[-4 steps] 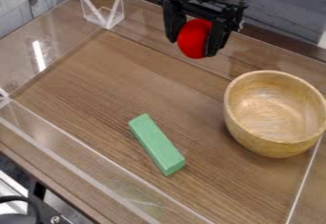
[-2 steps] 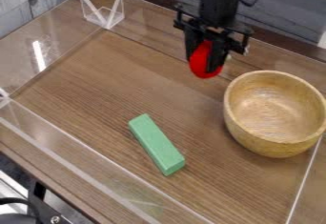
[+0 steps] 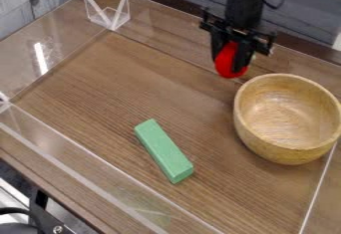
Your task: Move the red object to the right side of the table
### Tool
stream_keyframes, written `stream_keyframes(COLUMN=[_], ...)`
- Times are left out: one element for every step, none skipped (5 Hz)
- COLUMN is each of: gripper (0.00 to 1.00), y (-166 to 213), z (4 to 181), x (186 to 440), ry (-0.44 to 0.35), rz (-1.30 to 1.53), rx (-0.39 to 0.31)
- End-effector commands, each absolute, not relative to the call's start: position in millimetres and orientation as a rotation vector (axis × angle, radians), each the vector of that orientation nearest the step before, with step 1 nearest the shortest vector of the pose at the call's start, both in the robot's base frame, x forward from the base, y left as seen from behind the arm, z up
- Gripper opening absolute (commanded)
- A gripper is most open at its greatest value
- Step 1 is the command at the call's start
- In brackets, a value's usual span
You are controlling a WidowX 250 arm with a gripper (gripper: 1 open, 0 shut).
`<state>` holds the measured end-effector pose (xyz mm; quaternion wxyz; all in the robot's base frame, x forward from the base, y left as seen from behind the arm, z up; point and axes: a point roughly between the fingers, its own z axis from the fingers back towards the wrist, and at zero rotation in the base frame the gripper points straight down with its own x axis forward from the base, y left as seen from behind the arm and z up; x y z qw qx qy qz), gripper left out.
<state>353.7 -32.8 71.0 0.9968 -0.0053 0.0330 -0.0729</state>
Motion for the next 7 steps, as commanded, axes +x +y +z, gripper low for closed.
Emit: stream_keyframes(gripper=[0.0, 0.0, 0.0, 0.0, 0.0, 0.0, 0.0], y=[-48, -61, -66, -67, -67, -65, -56], z=[84.6, 88.8, 102.7, 103.2, 99.1, 89.5, 80.8], x=[377, 377, 376, 375, 371, 371, 370], ry=[-0.025, -0.042, -0.076, -0.102, -0.126, -0.132, -0.137], rz=[-0.241, -0.248, -0.232, -0.233, -0.239, -0.245, -0.277], rx=[-0.011, -0.008, -0.012, -0.019, -0.025, -0.027, -0.029])
